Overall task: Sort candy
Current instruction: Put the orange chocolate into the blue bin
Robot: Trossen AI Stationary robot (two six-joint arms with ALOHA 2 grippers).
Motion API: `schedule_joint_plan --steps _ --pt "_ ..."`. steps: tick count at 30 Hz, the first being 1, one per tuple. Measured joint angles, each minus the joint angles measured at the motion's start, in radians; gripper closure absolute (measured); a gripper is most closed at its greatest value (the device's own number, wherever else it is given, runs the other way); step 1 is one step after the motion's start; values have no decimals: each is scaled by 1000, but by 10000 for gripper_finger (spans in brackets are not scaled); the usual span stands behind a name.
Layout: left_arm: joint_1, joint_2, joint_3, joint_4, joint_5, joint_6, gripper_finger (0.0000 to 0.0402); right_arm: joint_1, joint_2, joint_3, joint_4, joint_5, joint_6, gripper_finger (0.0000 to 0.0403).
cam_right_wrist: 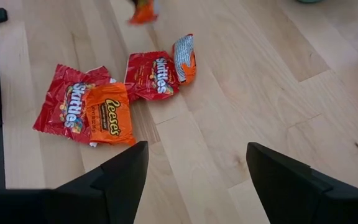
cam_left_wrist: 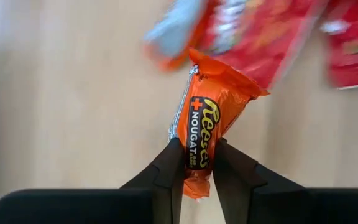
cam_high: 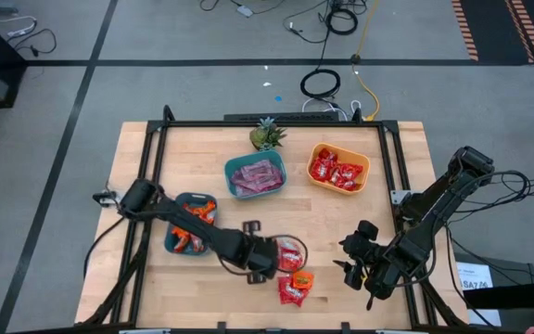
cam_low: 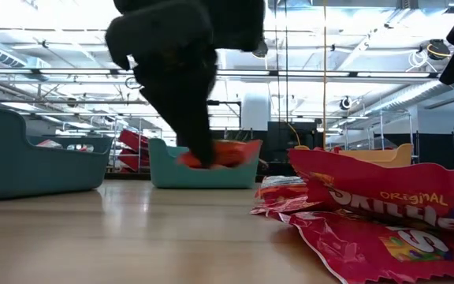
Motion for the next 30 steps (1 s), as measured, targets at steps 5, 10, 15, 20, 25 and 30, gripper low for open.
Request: schedule_joint_plan --steps 5,10,15,20,25,30 --pt "-6 -106 -86 -71 -41 -121 321 0 0 0 0 1 -3 140" --pt "-36 -313 -284 -89 -118 -308 320 0 1 0 2 3 -3 140" --pt "-78 -583 -510 -130 -179 -603 320 0 1 0 2 4 -3 140" --pt "-123 -805 -692 -185 -191 -834 320 0 1 0 2 5 2 140" --pt "-145 -917 -789 -183 -144 -986 320 0 1 0 3 6 5 140" --pt "-144 -935 -813 -181 -141 -1033 320 0 1 0 4 24 5 140"
